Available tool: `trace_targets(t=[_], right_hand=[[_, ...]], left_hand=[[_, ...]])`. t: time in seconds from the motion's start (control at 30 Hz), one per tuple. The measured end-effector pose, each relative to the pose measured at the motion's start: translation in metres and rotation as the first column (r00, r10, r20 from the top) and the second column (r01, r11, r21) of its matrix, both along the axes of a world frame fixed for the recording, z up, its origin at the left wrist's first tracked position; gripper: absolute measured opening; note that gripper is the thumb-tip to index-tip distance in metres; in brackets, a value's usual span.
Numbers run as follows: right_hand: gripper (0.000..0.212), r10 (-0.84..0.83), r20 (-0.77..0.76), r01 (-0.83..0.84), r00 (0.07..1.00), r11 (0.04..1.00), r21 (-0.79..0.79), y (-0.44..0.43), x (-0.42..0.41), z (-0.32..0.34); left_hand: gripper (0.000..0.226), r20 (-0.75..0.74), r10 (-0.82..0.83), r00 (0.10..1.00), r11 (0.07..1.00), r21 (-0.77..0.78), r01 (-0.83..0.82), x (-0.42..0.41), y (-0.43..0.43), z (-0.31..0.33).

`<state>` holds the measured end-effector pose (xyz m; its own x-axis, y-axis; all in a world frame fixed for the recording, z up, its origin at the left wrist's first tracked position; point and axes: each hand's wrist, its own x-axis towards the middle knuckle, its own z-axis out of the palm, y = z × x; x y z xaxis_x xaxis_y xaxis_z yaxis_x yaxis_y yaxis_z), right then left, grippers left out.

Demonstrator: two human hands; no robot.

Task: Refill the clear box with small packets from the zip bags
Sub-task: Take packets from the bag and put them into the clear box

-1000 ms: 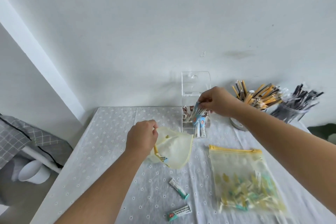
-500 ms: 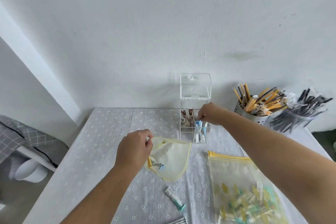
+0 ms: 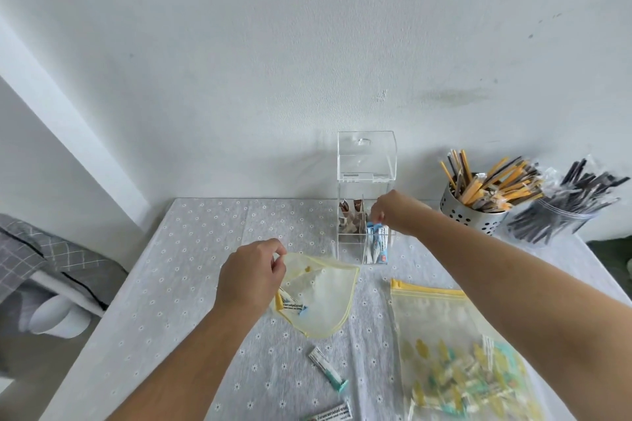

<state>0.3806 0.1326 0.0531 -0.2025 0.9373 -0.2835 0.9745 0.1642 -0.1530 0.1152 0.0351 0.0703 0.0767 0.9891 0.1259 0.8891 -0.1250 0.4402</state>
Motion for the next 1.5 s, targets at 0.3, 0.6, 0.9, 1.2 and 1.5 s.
trace_targets(t=[0.3,0.6,0.9,1.2,1.5], right_hand=[[0.011,-0.052,-0.555,0.177,0.830,0.969,0.175,-0.053,-0.025,0.035],[0.019,-0.036,-0.625,0.010,0.780,0.999,-0.045,-0.118,-0.109,-0.006],[0.046,-0.025,-0.184,-0.015,0.983,0.977,-0.213,-0.080,-0.152,-0.095],[0.035,-0.009,-0.102,-0.009,0.995,0.985,-0.173,-0.073,-0.166,-0.105],[0.014,-0.554,-0.598,0.270,0.579,0.822,-0.501,-0.071,-0.154,-0.092]], left_hand=[[0.018,0.023,0.020,1.000,1.000,-0.015,-0.020,-0.002,-0.001,0.003],[0.018,0.086,-0.020,0.996,0.995,0.100,0.011,-0.005,-0.021,-0.009],[0.014,0.131,-0.107,0.986,0.989,0.119,0.091,-0.016,-0.028,-0.017],[0.014,0.108,-0.120,0.987,0.984,0.141,0.105,-0.021,-0.023,-0.021],[0.015,0.105,-0.108,0.989,0.988,0.119,0.096,-0.018,-0.022,-0.017]])
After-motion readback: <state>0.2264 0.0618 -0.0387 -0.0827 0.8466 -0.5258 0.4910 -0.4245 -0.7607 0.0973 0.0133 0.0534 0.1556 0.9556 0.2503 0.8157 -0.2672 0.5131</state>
